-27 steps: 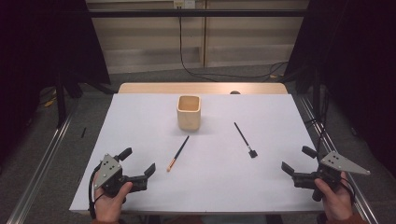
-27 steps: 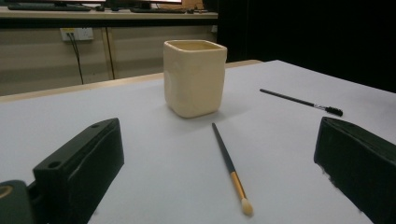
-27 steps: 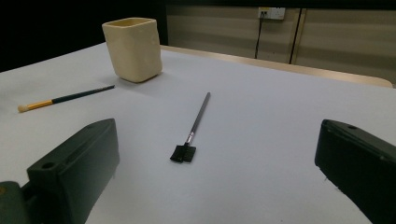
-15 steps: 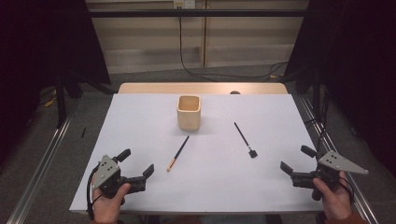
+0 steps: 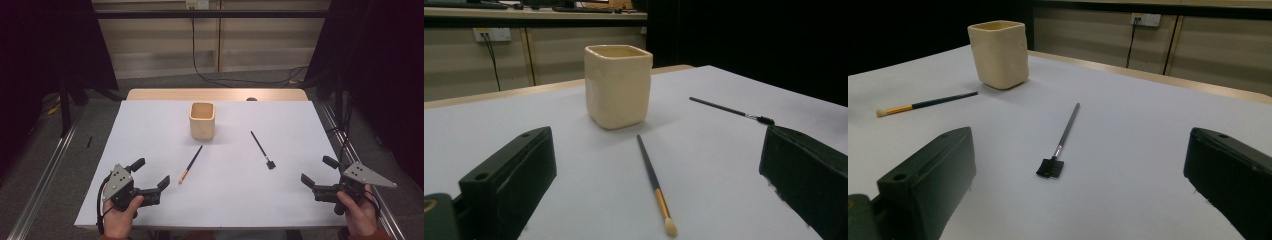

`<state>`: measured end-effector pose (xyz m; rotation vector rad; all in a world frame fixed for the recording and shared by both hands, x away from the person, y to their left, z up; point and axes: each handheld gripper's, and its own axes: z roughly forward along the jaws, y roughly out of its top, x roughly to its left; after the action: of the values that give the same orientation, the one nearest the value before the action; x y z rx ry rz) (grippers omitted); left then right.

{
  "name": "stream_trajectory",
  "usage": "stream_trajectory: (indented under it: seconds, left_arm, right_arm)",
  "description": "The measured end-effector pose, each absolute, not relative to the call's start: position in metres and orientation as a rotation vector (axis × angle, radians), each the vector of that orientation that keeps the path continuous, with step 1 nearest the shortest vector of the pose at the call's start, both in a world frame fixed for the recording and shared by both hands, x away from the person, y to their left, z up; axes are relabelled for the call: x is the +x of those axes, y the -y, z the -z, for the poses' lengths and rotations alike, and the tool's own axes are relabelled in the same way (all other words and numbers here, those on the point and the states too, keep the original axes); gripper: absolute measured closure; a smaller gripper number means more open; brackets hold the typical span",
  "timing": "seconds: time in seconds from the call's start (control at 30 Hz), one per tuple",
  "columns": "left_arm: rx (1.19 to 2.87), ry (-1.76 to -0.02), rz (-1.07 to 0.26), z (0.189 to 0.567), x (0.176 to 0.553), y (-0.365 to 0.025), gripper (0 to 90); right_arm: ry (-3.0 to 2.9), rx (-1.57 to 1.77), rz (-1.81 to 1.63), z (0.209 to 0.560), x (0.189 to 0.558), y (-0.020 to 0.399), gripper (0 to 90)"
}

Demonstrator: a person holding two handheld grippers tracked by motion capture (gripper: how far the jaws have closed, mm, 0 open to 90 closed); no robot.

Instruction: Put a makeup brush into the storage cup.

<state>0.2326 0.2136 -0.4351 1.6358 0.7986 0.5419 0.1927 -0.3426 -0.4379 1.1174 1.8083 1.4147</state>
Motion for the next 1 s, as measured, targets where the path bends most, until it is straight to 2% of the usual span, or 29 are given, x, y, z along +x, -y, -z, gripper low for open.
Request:
stream_trajectory:
  seconds: [0.53, 1.0]
  left_arm:
    - [1.689, -0.743, -0.567, 0.424, 0.244, -0.196, 1.7]
    - [1.673, -0.685, -0.562, 0.409, 0.269, -0.174, 1.2]
  right_arm:
    - [-1.802, 1.133, -1.415, 0.439, 0.192, 0.341, 0.1]
    - [-1.794, 1.132, -1.419, 0.439, 0.192, 0.342, 0.1]
